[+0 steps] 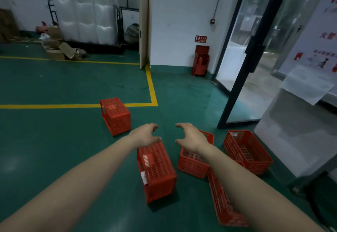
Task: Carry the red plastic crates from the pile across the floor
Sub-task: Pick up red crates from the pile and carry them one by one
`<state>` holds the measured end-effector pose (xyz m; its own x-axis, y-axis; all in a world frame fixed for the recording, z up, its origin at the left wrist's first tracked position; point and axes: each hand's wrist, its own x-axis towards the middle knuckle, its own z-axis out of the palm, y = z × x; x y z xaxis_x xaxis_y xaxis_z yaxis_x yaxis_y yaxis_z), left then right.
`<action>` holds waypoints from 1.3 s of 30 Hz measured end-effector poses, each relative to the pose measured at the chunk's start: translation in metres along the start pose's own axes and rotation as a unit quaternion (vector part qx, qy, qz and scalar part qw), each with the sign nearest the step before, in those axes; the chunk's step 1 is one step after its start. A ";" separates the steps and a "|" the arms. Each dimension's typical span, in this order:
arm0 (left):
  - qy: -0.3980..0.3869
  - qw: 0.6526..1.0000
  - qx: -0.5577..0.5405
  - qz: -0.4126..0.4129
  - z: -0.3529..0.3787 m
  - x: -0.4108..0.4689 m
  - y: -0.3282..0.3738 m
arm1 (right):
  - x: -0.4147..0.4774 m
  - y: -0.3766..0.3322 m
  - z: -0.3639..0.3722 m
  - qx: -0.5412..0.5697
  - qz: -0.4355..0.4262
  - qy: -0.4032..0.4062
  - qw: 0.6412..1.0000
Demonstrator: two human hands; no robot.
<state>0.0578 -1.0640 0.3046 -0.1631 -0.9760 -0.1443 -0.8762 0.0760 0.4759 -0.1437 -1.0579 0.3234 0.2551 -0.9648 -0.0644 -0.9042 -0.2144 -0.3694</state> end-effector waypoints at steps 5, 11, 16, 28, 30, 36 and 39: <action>0.001 0.999 -0.016 -0.036 -0.007 0.060 -0.038 | 0.086 -0.001 0.008 -0.009 -0.017 -0.034 0.999; 0.034 0.991 -0.044 -0.120 -0.007 0.129 -0.090 | 0.213 -0.004 0.039 -0.049 -0.083 -0.095 0.991; 0.049 0.973 -0.091 -0.206 0.003 0.200 -0.127 | 0.330 0.008 0.055 -0.095 -0.151 -0.152 0.972; 0.080 0.832 -0.281 -0.473 0.094 0.327 -0.169 | 0.542 0.021 0.156 -0.225 -0.369 -0.368 0.823; 0.082 0.809 -0.298 -0.499 0.116 0.334 -0.175 | 0.553 0.024 0.183 -0.242 -0.393 -0.395 0.794; 0.084 0.753 -0.345 -0.554 0.195 0.348 -0.204 | 0.571 0.038 0.282 -0.297 -0.465 -0.426 0.717; 0.085 0.730 -0.371 -0.567 0.244 0.356 -0.224 | 0.575 0.047 0.332 -0.307 -0.485 -0.434 0.694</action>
<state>0.0853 -1.3785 -0.0651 0.5917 -0.3407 -0.7306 0.0935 -0.8712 0.4820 0.0740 -1.5724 -0.0389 0.7150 0.0778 -0.6948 -0.0702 -0.9808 -0.1821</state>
